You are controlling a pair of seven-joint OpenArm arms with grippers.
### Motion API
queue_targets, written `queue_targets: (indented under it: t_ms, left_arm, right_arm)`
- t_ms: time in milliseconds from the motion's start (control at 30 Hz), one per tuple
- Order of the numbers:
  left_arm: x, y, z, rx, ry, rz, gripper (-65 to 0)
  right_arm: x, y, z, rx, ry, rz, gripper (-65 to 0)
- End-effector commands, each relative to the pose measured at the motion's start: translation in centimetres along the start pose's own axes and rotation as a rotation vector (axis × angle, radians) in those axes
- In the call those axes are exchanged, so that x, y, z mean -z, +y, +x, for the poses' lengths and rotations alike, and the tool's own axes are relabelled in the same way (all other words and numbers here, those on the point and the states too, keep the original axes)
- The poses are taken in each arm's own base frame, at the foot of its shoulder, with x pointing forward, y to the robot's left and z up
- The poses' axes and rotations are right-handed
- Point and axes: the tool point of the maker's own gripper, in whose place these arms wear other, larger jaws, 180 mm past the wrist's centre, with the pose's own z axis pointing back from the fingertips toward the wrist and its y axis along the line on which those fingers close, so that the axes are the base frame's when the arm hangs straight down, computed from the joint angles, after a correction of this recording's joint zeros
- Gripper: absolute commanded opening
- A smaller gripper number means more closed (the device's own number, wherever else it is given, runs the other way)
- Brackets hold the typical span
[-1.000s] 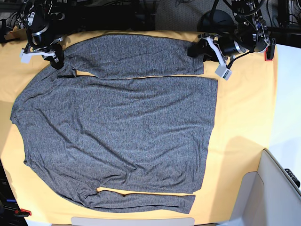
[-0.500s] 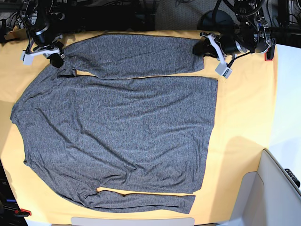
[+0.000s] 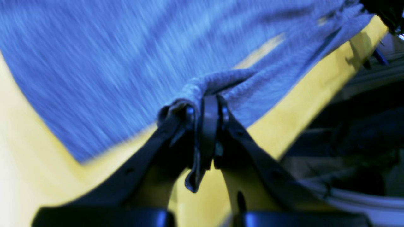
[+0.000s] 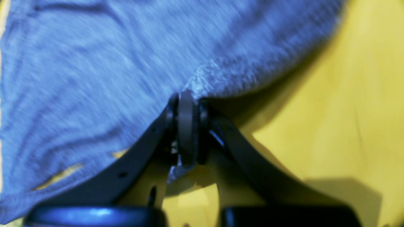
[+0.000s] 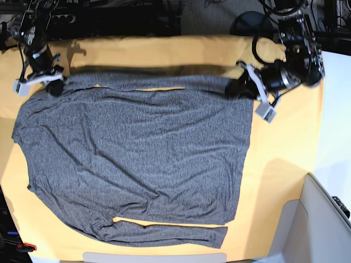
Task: Fold the T-shirt properly
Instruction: 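Lift the gripped edge and drag it across the shirt toward the hem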
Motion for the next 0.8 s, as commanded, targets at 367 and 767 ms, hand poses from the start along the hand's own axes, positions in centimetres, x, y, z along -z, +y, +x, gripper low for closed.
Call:
queue_targets:
  t_ms: [367,767]
  left_arm:
    - [0.9,3.1,6.2,-0.003,-0.106,-0.010,-64.8]
    - [1.9,4.9,3.3,-0.105,-0.035,-0.017,-58.6]
  right_arm:
    - [4.7,2.5,5.6,0.063,-0.038,0.080,-65.0]
    - [7.0,-1.3,0.6,0.180,0.104,0.006,-63.2]
